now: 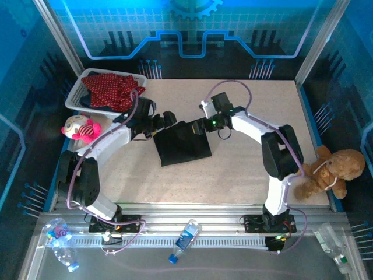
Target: Fold and stack the skirts
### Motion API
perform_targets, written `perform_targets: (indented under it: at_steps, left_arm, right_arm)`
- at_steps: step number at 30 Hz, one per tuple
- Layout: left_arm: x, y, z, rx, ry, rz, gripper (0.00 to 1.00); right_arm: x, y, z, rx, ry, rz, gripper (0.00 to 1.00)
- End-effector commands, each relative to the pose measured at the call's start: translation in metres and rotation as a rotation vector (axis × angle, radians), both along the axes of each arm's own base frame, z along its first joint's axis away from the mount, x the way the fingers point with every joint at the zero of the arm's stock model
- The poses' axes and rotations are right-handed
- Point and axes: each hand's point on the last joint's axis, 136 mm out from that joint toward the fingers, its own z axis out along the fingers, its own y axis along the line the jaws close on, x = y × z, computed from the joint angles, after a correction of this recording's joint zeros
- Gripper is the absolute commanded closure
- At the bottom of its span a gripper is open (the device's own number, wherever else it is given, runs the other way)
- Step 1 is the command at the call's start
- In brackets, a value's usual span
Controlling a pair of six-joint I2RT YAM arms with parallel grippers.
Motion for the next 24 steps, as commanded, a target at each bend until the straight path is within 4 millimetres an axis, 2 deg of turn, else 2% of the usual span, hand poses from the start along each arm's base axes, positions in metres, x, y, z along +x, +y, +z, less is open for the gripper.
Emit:
perform_targets:
  at_steps: [1,9,11,12,14,17,20,22,24]
  left_arm:
    - [-0.011,0.006,-0.013,-0.050,0.047,0.080,0.01]
    - [-0.028,0.020,-0.031,-0.053,0.097,0.135,0.01]
    - [-0.029,0.020,-0.033,-0.051,0.103,0.131,0.01]
    - [-0.028,0.019,-0.032,-0.055,0.102,0.125,0.01]
    - [-0.026,0.014,-0.028,-0.066,0.091,0.096,0.01]
    - [-0.019,0.004,-0.013,-0.098,0.050,0.042,0.01]
    - [-0.011,-0.008,0.005,-0.167,-0.002,0.008,0.01]
    - [-0.005,-0.016,0.015,-0.228,-0.036,0.002,0.01]
    - [0.000,-0.025,0.020,-0.297,-0.065,-0.011,0.01]
  right_arm:
    - [-0.005,0.012,-0.010,-0.021,0.013,0.158,0.40]
    - [0.003,0.026,-0.027,-0.026,0.045,0.214,0.50]
    - [0.004,0.030,-0.026,-0.014,0.045,0.224,0.60]
    - [0.004,0.034,-0.023,0.000,0.041,0.231,0.69]
    - [0.002,0.044,-0.003,0.064,0.033,0.261,0.84]
    - [-0.007,0.062,0.034,0.182,0.014,0.324,0.94]
    - [-0.007,0.071,0.058,0.263,-0.018,0.337,0.98]
    - [-0.002,0.073,0.059,0.278,-0.024,0.323,0.98]
    - [0.004,0.074,0.048,0.280,0.003,0.310,0.98]
